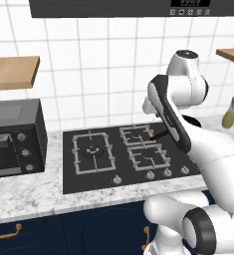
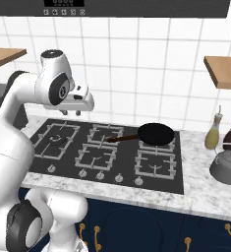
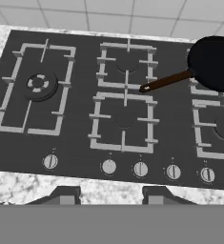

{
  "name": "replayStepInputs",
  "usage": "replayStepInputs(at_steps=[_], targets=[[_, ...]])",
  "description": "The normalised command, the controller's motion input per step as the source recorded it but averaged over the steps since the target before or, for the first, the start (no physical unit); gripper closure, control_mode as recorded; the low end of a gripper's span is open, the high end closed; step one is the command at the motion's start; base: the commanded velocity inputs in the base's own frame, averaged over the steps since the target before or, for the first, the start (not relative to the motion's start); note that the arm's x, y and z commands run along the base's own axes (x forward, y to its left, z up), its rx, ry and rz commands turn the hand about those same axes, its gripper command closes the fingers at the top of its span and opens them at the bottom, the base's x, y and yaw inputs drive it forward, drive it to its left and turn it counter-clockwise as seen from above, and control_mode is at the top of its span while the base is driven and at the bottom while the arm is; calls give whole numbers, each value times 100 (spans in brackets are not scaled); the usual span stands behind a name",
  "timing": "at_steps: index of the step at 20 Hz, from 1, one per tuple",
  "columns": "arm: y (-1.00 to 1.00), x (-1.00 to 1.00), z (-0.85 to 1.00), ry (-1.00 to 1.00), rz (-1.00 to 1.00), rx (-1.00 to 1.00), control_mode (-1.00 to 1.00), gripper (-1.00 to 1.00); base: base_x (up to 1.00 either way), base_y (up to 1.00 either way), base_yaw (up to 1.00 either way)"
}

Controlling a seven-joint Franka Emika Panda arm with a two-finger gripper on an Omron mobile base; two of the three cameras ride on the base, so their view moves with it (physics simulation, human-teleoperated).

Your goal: Pick the kettle from the counter and place it on a stove burner. Then turn the burner on.

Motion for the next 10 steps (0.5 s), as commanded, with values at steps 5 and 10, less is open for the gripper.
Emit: replayStepInputs(at_steps=[5,10], targets=[[-59,-35,0,-7,0,8,-100,-100,0,0,0],[-75,-47,0,-22,0,26,-100,-100,0,0,0]])
